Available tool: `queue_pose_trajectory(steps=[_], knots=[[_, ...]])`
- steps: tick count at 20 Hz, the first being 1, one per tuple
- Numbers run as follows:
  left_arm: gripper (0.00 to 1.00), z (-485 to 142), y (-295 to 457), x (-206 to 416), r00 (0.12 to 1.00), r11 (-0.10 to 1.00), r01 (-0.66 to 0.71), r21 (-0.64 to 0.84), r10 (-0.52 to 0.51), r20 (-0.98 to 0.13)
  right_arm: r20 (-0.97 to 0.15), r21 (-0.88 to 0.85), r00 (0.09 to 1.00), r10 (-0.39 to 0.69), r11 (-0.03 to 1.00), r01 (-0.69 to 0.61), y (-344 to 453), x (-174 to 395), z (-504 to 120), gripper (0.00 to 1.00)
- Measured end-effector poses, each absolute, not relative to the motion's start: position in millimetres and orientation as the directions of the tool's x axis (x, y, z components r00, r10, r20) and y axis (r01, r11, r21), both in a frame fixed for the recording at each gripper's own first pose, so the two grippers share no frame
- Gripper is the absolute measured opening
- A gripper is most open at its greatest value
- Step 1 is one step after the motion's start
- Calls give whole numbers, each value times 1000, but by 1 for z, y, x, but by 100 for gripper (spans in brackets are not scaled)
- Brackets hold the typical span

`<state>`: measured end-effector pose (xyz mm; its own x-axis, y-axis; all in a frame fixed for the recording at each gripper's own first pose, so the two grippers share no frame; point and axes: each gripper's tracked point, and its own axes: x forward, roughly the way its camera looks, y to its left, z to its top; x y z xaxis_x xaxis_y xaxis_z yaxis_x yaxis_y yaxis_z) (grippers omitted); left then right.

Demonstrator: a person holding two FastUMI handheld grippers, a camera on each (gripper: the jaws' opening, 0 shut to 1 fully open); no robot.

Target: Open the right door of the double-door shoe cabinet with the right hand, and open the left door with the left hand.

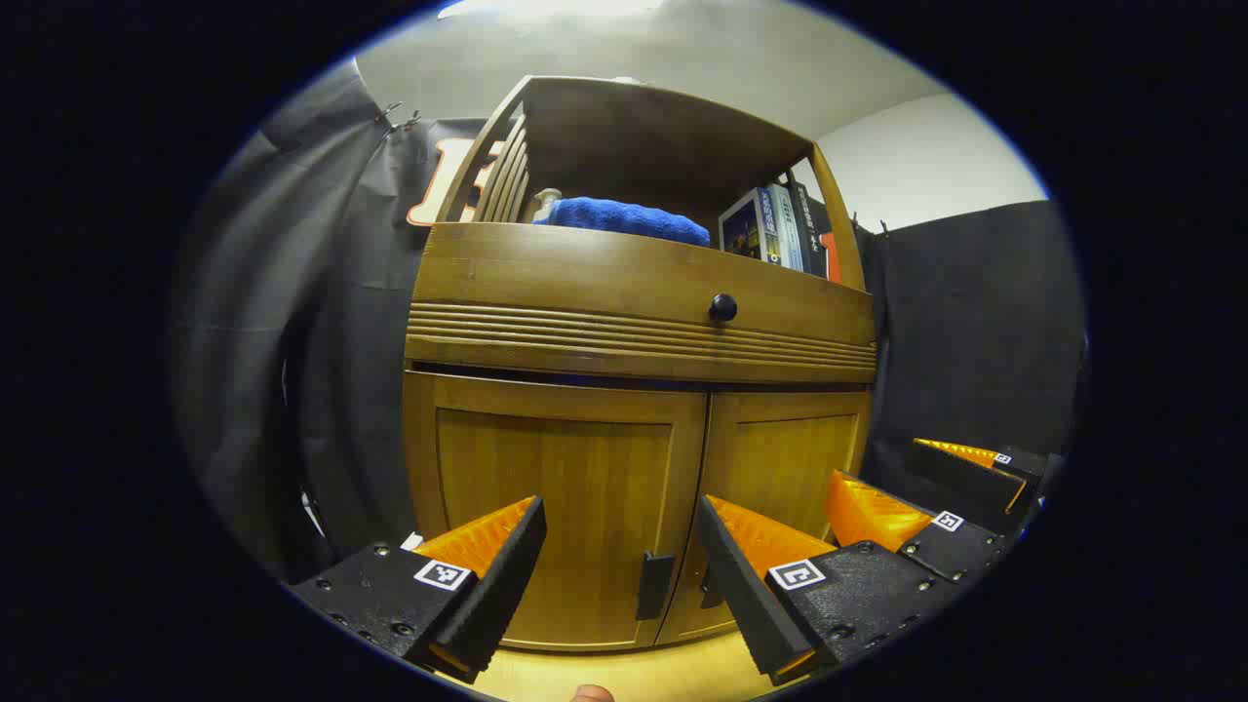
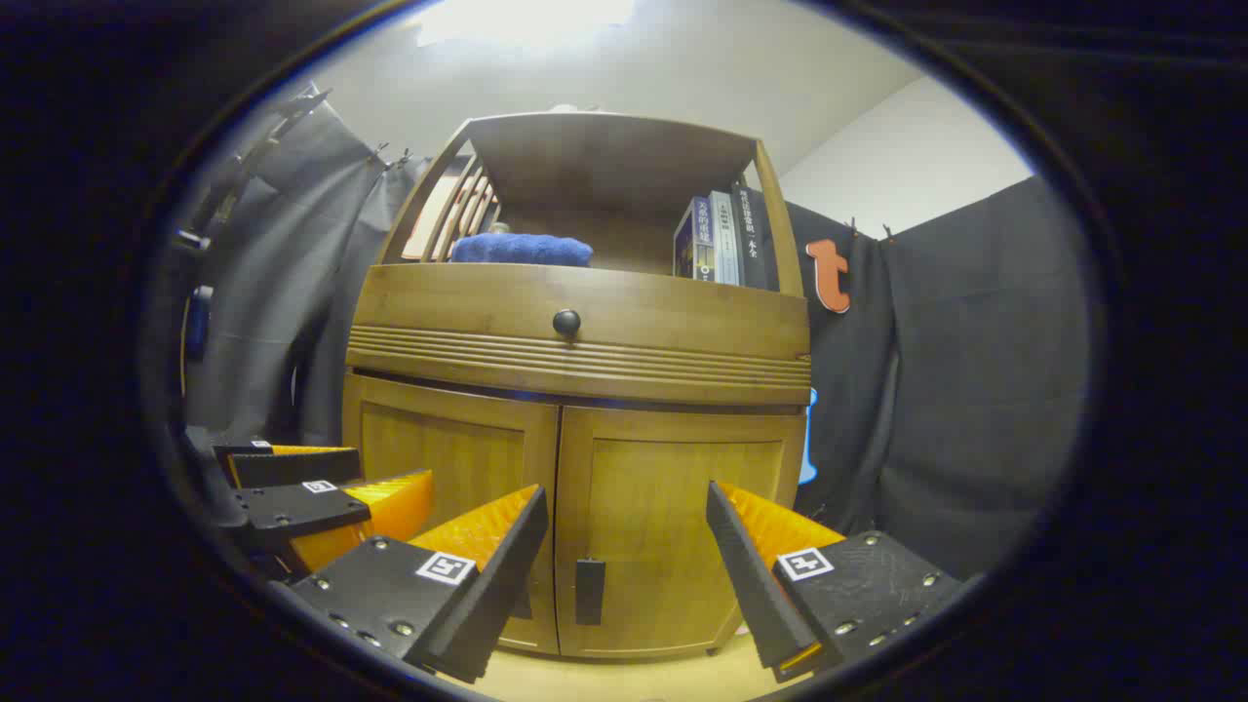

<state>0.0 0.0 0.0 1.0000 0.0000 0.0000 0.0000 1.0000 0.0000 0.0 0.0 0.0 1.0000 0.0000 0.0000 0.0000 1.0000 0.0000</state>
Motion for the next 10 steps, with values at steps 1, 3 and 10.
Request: queue_pose_trajectory(steps=[1,3,10], knots=[[95,1,3,0,1000,1000,-5,2,5,2,-1,1,1000,2,1000,-2,2,0,-1,97],[95,0,9,1,1000,1000,-14,0,14,1,-2,2,1000,4,1000,-4,5,0,-3,98],[95,5,10,-1,1000,1000,-18,10,18,19,-3,8,1000,2,1000,-1,8,0,-4,97]])
